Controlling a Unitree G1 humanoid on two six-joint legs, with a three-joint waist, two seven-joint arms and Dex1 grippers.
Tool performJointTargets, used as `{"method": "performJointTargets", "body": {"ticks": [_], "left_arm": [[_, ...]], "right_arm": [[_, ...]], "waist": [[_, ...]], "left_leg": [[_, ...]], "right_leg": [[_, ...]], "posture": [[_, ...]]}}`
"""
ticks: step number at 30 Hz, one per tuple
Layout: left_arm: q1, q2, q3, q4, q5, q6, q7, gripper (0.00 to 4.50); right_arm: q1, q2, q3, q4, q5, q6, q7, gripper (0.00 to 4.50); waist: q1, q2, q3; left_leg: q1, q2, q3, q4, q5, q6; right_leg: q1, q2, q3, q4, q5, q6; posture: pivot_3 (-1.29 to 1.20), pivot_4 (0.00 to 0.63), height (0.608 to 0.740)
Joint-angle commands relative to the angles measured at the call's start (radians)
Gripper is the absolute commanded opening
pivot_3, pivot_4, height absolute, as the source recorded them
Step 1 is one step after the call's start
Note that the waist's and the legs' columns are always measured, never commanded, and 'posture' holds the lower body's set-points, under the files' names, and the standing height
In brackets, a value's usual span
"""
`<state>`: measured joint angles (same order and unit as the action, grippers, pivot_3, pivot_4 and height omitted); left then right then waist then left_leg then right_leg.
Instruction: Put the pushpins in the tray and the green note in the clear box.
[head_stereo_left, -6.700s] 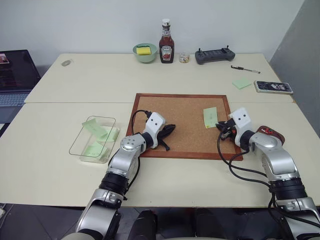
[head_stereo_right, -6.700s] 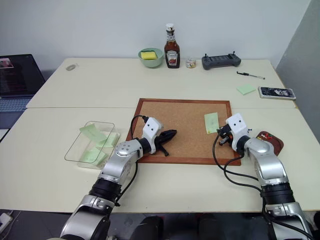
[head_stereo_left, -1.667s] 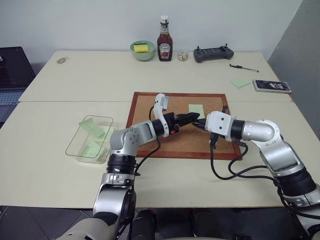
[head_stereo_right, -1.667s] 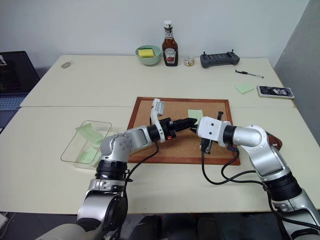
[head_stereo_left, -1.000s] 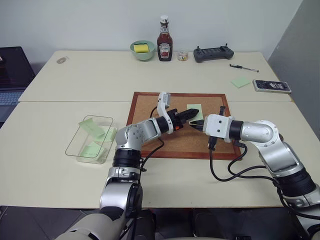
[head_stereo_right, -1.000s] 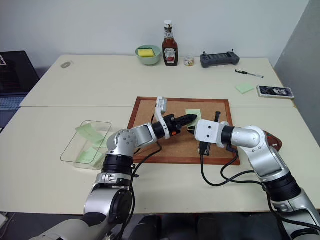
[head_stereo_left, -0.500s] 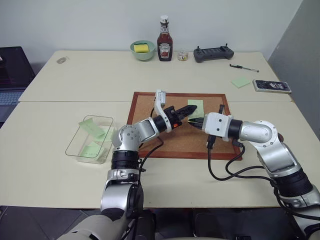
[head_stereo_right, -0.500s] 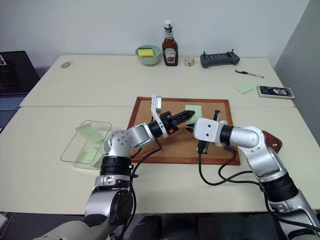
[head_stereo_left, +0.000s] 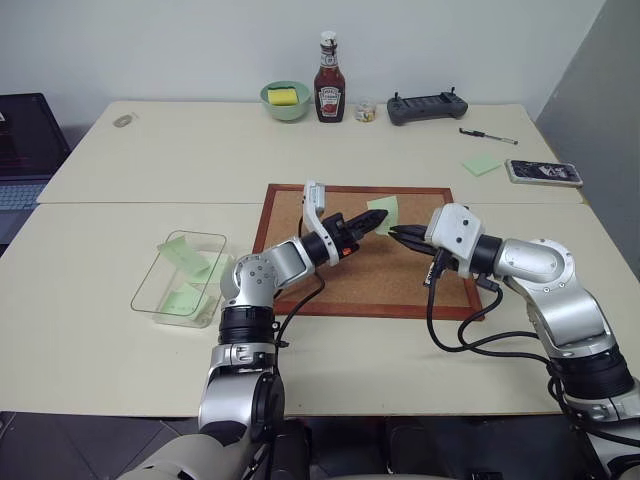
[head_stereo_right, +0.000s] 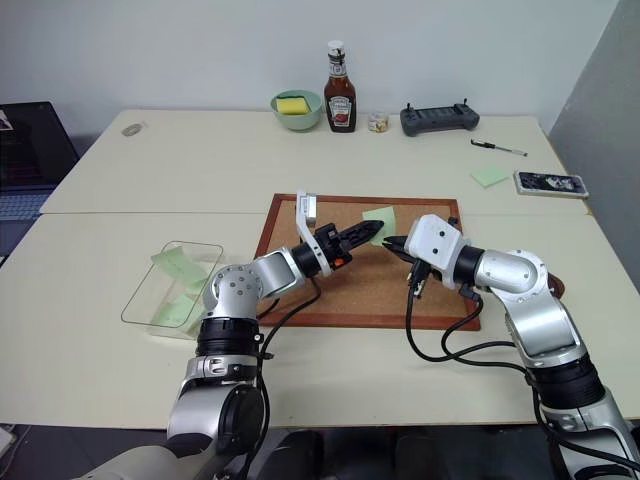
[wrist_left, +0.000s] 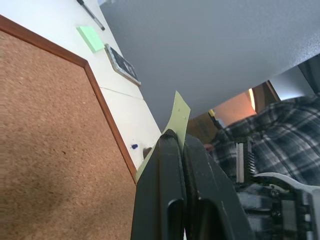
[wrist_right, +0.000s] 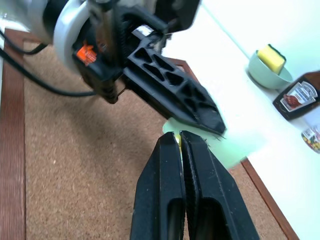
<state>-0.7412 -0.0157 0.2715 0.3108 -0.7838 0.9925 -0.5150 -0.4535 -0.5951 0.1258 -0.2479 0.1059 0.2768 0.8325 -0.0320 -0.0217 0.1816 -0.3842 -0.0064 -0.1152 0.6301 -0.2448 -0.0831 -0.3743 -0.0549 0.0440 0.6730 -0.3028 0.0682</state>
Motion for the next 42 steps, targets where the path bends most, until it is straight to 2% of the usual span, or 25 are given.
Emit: {"method": "performJointTargets", "body": {"ticks": [1, 16, 32, 42], "left_arm": [[0.005, 0.0, -0.006, -0.028, -0.011, -0.018, 0.0, 0.02], [0.016, 0.007, -0.019, -0.031, -0.009, -0.052, -0.007, 0.02], [0.03, 0.012, -0.037, -0.031, -0.004, -0.085, -0.007, 0.02], [0.034, 0.014, -0.045, -0.028, 0.002, -0.1, -0.004, 0.02]], "right_arm": [[-0.008, 0.025, -0.047, -0.07, 0.064, 0.073, -0.031, 0.0], [-0.007, 0.067, -0.091, -0.135, 0.2, 0.358, -0.125, 0.0], [-0.068, 0.149, -0.23, -0.155, 0.381, 0.642, -0.287, 0.0], [-0.085, 0.2, -0.348, -0.158, 0.564, 0.843, -0.364, 0.0]], "waist": [[0.0, 0.0, 0.0], [0.0, 0.0, 0.0], [0.0, 0.0, 0.0], [0.0, 0.0, 0.0]], "left_leg": [[0.0, 0.0, 0.0, 0.0, 0.0, 0.0], [0.0, 0.0, 0.0, 0.0, 0.0, 0.0], [0.0, 0.0, 0.0, 0.0, -0.002, 0.003], [0.0, 0.0, 0.0, 0.0, -0.002, 0.004]], "right_leg": [[0.0, 0.0, 0.0, 0.0, 0.0, 0.0], [0.0, 0.0, 0.0, 0.0, 0.0, 0.0], [0.0, 0.0, 0.0, 0.0, 0.0, 0.0], [-0.001, 0.0, 0.0, 0.0, 0.0, 0.0]], "posture": [[0.0, 0.15, 0.74], [0.0, 0.15, 0.74], [0.0, 0.15, 0.74], [0.0, 0.15, 0.74]]}}
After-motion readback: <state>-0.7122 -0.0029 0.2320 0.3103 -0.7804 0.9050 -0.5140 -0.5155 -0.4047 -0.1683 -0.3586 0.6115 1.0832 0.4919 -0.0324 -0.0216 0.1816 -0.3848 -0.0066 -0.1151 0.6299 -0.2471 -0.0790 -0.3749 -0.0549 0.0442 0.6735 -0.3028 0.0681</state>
